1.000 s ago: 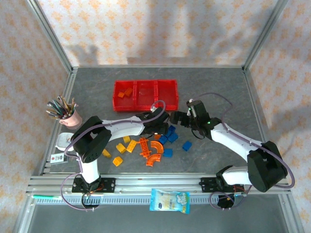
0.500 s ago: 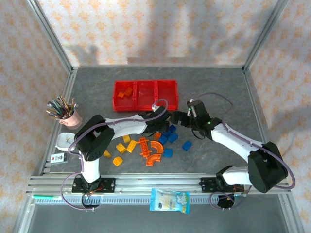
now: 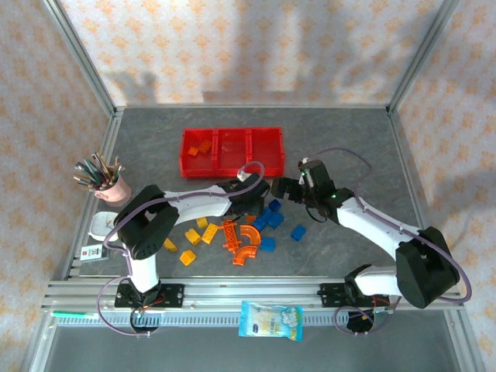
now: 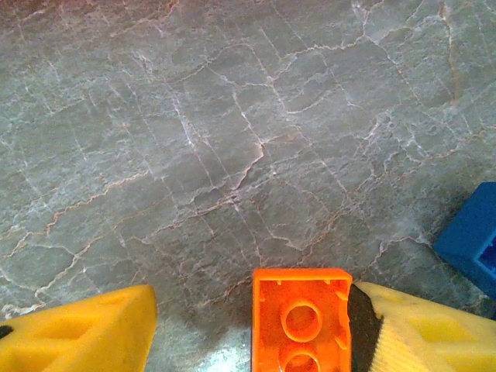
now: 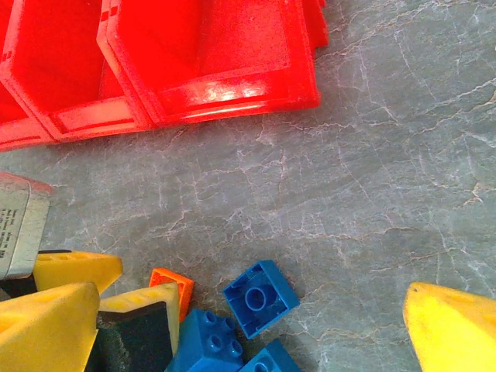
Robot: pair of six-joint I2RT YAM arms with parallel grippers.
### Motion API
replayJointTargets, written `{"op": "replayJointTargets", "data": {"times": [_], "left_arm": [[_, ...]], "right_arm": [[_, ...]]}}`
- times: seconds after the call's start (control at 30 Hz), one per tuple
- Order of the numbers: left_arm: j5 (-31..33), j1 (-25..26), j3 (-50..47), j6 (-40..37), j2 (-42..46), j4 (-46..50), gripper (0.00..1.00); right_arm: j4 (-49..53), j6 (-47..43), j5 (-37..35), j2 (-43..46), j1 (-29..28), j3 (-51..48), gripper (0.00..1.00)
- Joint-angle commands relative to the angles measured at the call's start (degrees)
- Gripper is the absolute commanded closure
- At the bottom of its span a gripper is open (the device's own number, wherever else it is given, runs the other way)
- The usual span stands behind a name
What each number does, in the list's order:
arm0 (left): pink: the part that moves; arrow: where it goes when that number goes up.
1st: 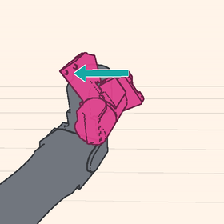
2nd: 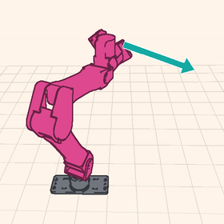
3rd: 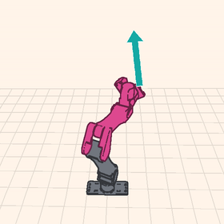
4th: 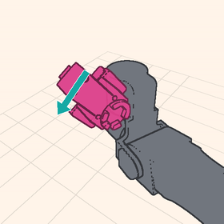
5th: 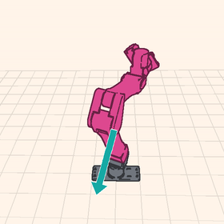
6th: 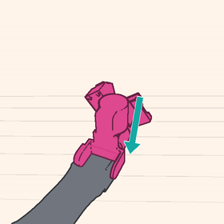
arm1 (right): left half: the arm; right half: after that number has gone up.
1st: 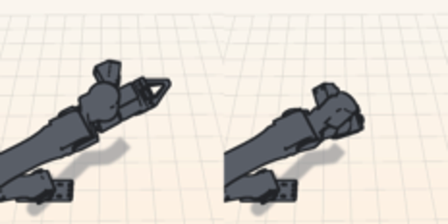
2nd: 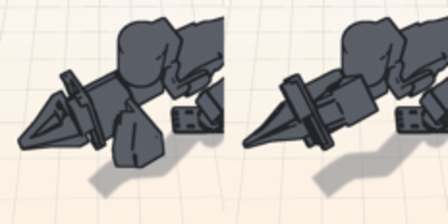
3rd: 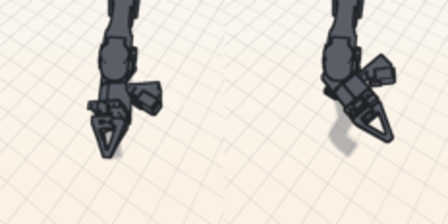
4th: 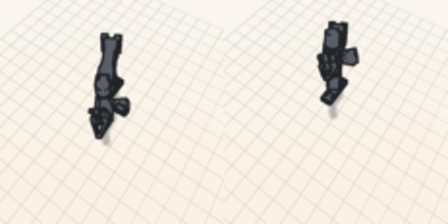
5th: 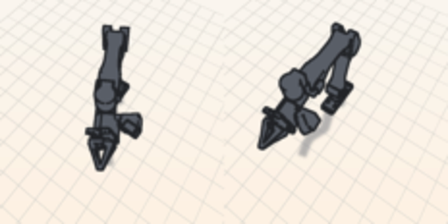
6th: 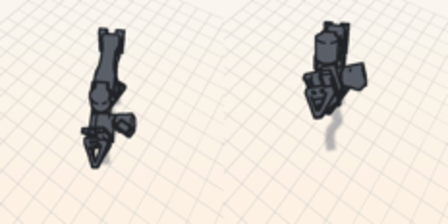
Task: Sort the legos into containers by color
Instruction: Pick up the lego from the center of the table.
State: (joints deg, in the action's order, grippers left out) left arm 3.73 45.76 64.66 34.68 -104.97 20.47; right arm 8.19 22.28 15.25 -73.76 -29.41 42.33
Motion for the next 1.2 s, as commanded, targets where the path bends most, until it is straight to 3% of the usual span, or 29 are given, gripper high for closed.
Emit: {"op": "replayJointTargets", "data": {"times": [0.0,0.13,0.33,0.8,1.17], "left_arm": [[-0.45,0.01,0.19,0.60,-0.11,1.89,0.30],[-2.67,0.26,0.36,0.35,-1.09,0.28,0.30],[-0.67,0.28,1.84,-0.22,-3.73,1.79,0.31],[0.96,-1.55,-1.81,0.08,-2.43,0.68,0.60],[2.63,-3.14,-0.61,1.45,0.92,-0.43,0.66]], "right_arm": [[0.67,-0.13,-0.92,1.77,0.40,-0.18,0.00],[0.75,-0.04,-1.14,2.38,0.40,-0.64,0.00],[0.55,0.11,-1.30,2.43,0.40,-1.15,0.00],[-0.16,0.24,-1.01,1.86,0.40,-1.02,0.00],[0.51,-1.26,-0.51,1.21,0.40,0.79,0.00]]}}
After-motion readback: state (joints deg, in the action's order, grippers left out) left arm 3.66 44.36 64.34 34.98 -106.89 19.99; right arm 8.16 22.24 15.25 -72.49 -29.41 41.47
